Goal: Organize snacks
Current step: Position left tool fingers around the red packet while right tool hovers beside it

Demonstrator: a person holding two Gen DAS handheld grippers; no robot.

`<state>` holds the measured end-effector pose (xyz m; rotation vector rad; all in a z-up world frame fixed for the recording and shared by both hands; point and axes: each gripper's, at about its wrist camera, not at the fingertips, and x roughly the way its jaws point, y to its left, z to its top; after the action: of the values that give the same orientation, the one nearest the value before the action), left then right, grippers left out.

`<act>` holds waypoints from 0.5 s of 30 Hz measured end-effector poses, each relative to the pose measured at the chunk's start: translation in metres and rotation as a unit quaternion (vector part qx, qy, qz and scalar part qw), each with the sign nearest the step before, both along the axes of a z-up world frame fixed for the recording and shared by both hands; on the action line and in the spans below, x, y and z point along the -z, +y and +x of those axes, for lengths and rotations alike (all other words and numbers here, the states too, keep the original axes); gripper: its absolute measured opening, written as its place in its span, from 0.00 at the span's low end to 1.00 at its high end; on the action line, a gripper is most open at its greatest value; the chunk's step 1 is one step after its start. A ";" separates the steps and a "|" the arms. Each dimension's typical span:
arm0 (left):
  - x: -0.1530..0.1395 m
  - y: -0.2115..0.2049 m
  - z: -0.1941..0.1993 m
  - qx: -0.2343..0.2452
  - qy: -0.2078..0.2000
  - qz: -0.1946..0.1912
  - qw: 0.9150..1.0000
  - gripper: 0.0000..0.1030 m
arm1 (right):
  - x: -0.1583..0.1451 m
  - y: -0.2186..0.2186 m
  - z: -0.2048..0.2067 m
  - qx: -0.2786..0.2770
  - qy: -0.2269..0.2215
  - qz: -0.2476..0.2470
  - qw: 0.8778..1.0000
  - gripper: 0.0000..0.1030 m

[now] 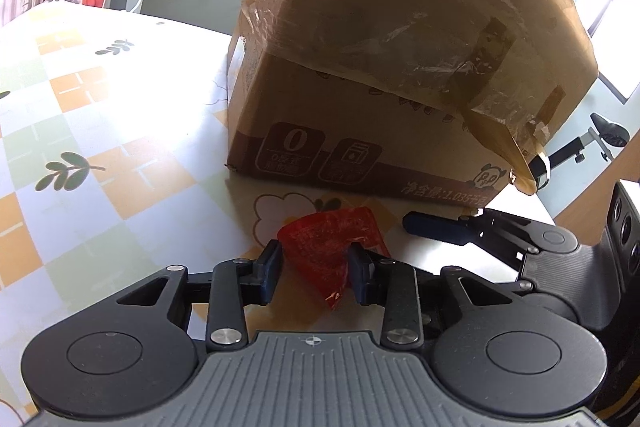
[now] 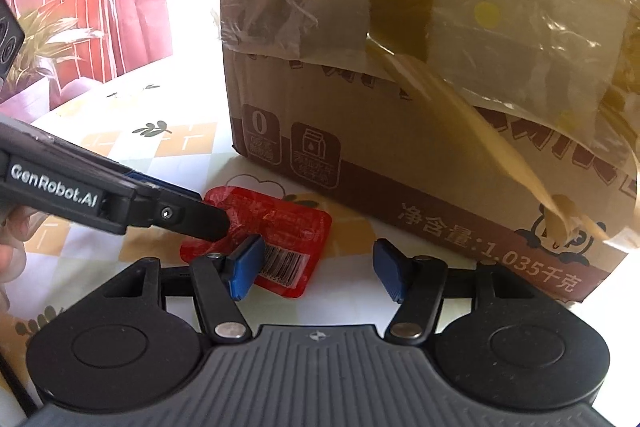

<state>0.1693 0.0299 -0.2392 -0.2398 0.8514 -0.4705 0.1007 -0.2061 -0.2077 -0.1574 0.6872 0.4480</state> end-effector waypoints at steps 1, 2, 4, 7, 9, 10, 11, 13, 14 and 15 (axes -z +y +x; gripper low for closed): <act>0.000 -0.001 0.001 -0.002 0.000 0.000 1.000 0.36 | 0.001 -0.001 0.000 0.001 0.001 0.000 1.000 0.60; 0.000 -0.003 0.001 -0.004 -0.001 0.000 1.000 0.36 | 0.001 -0.001 0.000 0.002 0.002 0.003 1.000 0.60; 0.000 -0.003 0.000 -0.011 0.001 0.002 1.000 0.36 | 0.002 -0.001 0.001 0.002 0.003 0.004 1.000 0.60; -0.001 -0.002 -0.003 -0.031 0.007 0.001 0.999 0.36 | 0.002 0.000 0.000 0.002 0.001 0.005 1.000 0.60; -0.001 -0.005 -0.005 -0.036 0.001 0.008 0.999 0.36 | 0.003 0.000 0.000 0.002 0.001 0.007 1.000 0.60; -0.001 -0.008 -0.006 -0.034 -0.005 0.017 0.999 0.36 | 0.003 -0.001 0.000 0.002 0.001 0.008 1.000 0.60; -0.002 -0.011 -0.006 -0.034 -0.009 0.022 0.999 0.37 | 0.003 0.000 0.000 0.003 0.001 0.008 1.000 0.60; -0.002 -0.010 -0.005 -0.040 -0.007 0.013 0.999 0.38 | 0.003 0.001 -0.001 0.004 0.000 0.008 1.000 0.60; -0.001 -0.009 -0.004 -0.043 -0.004 0.004 0.999 0.38 | 0.003 0.001 -0.001 0.005 0.001 0.009 1.000 0.60; 0.000 -0.008 -0.003 -0.045 -0.002 -0.001 0.999 0.38 | 0.002 0.001 -0.002 0.005 0.001 0.009 1.000 0.59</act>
<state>0.1661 0.0215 -0.2390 -0.2779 0.8325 -0.3869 0.0989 -0.2050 -0.2102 -0.1356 0.6858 0.4452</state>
